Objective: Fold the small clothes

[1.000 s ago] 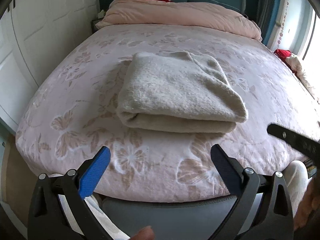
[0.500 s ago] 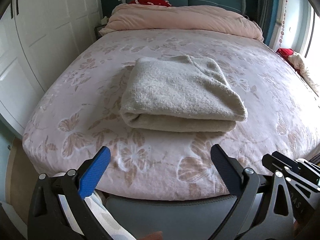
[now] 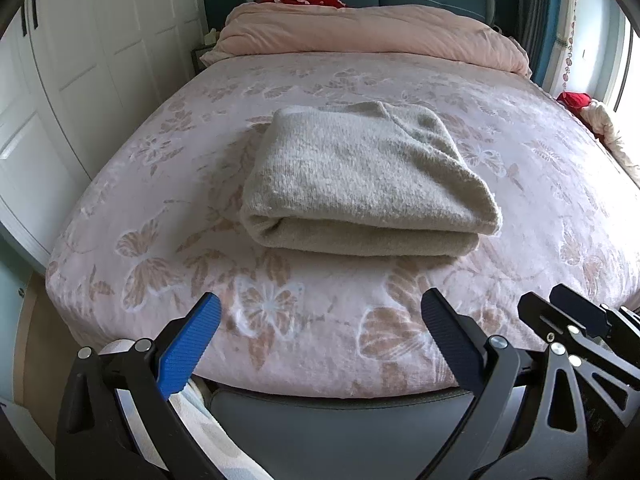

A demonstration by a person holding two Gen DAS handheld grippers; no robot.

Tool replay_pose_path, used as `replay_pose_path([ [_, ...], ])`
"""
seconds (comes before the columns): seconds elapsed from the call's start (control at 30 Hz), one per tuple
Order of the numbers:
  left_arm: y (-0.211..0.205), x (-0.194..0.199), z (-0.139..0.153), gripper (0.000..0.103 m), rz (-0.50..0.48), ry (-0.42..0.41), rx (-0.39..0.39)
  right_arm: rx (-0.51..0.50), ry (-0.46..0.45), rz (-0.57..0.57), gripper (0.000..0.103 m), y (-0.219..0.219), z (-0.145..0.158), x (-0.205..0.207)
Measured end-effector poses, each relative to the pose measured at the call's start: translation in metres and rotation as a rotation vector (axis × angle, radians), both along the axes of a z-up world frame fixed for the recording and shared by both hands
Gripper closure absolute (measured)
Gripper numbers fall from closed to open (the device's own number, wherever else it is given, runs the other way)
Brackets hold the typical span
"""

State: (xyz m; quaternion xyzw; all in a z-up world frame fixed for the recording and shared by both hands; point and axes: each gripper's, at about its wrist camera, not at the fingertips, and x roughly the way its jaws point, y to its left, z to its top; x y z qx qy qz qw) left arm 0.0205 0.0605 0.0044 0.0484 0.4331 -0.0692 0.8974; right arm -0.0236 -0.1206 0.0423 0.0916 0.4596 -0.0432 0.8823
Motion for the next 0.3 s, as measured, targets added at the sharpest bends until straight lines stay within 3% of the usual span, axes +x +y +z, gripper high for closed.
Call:
replay_pose_path([
  [0.3,0.0003,0.0012,0.0031,0.005,0.02,-0.029,0.021,-0.003,-0.007,-0.009,0.064,0.0054,0.0009,0.0023],
])
